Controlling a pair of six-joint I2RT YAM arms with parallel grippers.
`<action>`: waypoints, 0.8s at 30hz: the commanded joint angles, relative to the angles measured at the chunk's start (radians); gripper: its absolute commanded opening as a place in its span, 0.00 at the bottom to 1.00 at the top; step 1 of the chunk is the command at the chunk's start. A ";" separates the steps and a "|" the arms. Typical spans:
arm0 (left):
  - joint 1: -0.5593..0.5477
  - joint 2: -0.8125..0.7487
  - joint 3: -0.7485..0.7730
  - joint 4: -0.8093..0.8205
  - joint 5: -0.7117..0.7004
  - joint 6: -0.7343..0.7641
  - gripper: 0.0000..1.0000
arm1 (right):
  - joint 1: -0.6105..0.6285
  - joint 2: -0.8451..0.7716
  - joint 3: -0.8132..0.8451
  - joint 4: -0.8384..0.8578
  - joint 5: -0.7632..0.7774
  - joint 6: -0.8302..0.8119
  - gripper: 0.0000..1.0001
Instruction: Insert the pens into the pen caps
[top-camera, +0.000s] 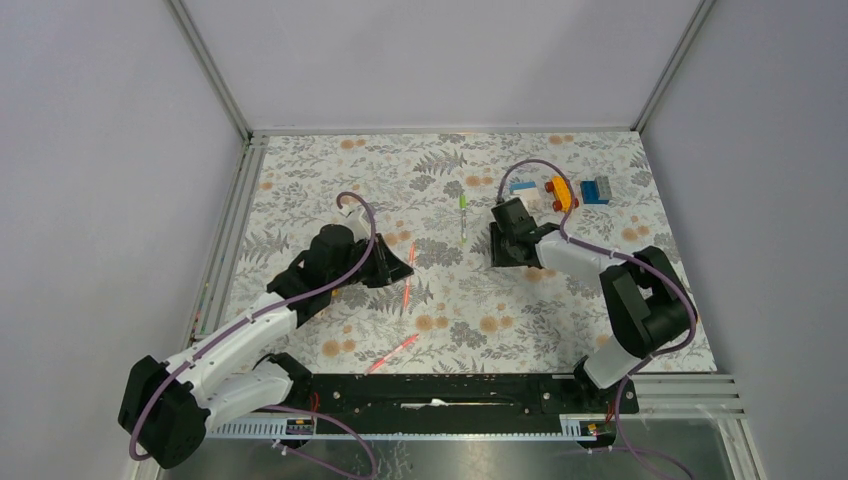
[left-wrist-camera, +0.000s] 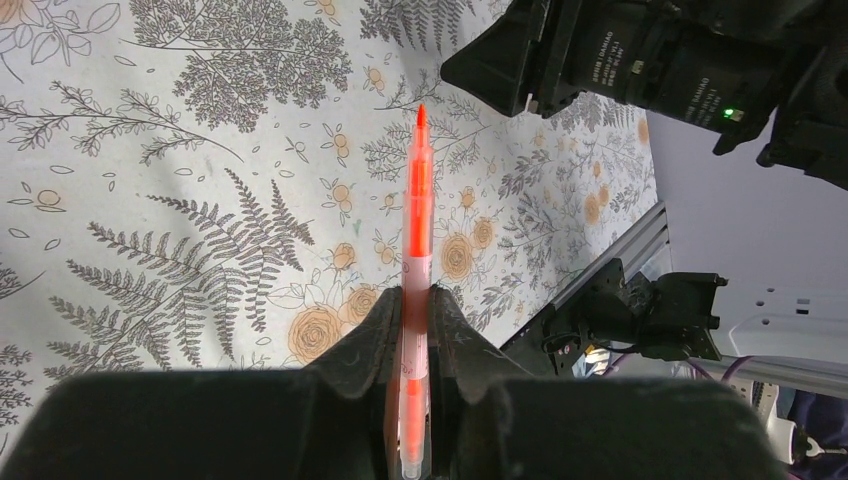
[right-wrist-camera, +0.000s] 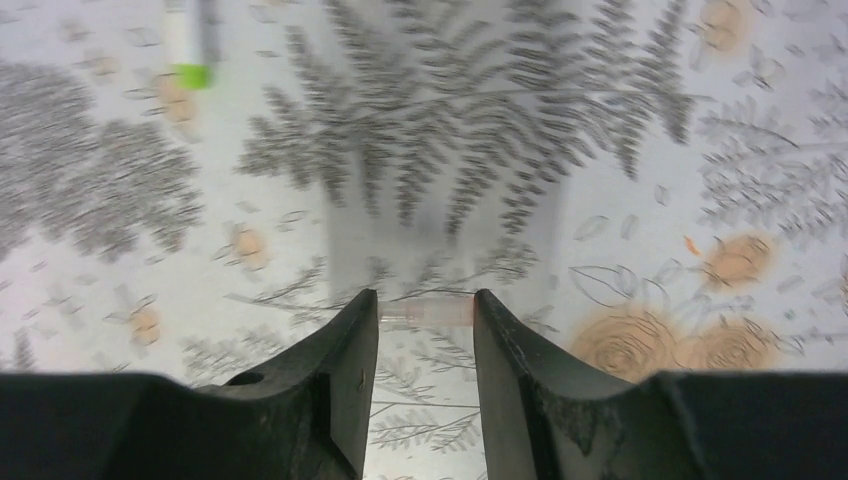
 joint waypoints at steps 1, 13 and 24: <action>-0.003 -0.044 0.015 -0.003 -0.039 0.021 0.00 | 0.045 -0.066 0.045 0.081 -0.162 -0.151 0.43; -0.003 -0.097 0.037 -0.142 -0.115 0.046 0.00 | 0.248 -0.047 0.053 0.157 -0.360 -0.433 0.45; -0.002 -0.121 0.015 -0.195 -0.149 0.022 0.00 | 0.342 0.078 0.091 0.162 -0.346 -0.627 0.50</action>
